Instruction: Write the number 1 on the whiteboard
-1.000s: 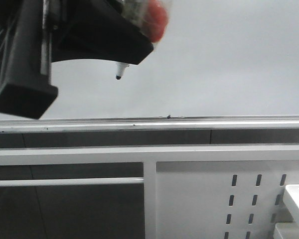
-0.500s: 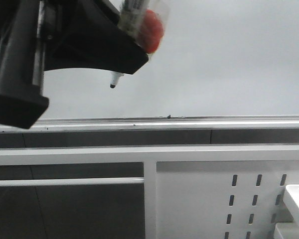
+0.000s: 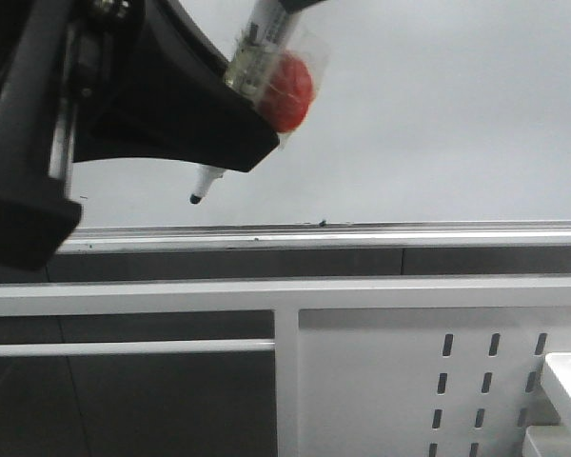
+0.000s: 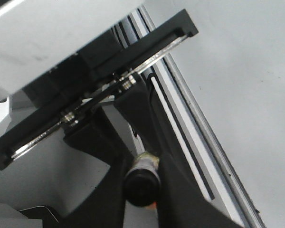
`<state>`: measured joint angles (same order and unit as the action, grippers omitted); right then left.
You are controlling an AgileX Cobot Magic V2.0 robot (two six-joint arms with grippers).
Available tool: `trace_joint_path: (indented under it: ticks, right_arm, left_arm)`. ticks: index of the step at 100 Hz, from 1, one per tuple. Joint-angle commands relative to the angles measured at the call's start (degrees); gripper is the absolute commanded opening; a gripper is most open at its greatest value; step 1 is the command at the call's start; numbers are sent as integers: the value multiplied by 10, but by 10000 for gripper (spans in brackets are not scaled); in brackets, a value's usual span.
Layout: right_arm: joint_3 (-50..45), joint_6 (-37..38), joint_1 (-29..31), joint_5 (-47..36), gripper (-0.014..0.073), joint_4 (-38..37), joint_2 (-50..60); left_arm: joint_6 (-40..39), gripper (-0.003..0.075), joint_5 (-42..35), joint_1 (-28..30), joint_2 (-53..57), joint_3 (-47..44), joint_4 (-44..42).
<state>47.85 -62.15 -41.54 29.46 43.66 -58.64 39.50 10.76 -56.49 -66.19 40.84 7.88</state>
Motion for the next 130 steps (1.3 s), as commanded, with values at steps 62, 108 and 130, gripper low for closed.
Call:
trace_joint_path:
  ticks: [62,108,130]
  right_arm:
    - [-6,16,0,-177,-67,-8,36]
    - [-140,15,0,-404,-69,-135,171]
    - [-140,15,0,-422,-69,-138,132]
  left_arm:
    - [-49,349,53,23,223,-3,90]
    - [-166,-20,24,264,508,-175,144]
    - [-166,-20,17,296,524,-191,162]
